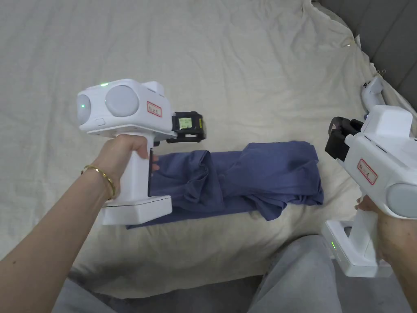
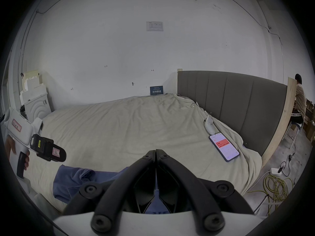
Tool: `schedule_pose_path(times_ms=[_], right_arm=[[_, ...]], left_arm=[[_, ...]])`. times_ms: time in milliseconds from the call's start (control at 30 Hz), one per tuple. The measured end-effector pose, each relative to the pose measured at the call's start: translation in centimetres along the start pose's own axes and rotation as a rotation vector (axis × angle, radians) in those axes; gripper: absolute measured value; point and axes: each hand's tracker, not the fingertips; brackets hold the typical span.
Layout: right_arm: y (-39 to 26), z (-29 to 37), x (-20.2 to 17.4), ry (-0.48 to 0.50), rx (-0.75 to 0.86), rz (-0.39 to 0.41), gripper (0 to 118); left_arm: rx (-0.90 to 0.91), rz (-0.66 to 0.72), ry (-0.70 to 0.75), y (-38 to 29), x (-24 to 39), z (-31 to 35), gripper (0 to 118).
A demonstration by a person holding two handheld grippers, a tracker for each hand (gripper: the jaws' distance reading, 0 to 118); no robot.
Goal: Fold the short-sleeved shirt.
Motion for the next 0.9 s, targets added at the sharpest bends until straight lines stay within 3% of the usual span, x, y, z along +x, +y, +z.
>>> schedule_pose_path(times_ms=[67, 100, 267, 367, 600, 733, 800, 900], right_arm=[[0.3, 0.2, -0.4, 0.006, 0.006, 0.002, 0], [0.3, 0.2, -0.5, 0.007, 0.008, 0.003, 0], [0.5, 0.4, -0.7, 0.014, 0.013, 0.0, 0], [0.5, 0.7, -0.6, 0.012, 0.017, -0.006, 0], [0.2, 1.0, 0.5, -0.015, 0.012, -0.011, 0], [0.1, 1.1, 1.0, -0.024, 0.006, -0.012, 0], [0.1, 1.2, 1.1, -0.026, 0.005, -0.014, 0], [0.1, 1.1, 1.3, -0.027, 0.003, -0.016, 0]], left_arm=[[0.074, -0.071, 0.132, -1.0, -0.4, 0.5, 17], [0.093, -0.102, 0.184, -1.6, -0.5, 0.4, 1], [0.081, -0.084, 0.142, -5.8, -0.9, -1.6, 0], [0.086, -0.147, 0.216, -8.1, 0.5, -3.9, 0], [-0.015, -0.17, 0.148, -12.9, 5.0, -8.0, 0], [-0.002, -0.334, 0.154, -14.2, 8.5, -8.9, 0], [-0.005, -0.334, 0.132, -14.3, 9.5, -9.1, 0], [-0.081, -0.257, -0.021, -13.8, 10.7, -9.5, 0]])
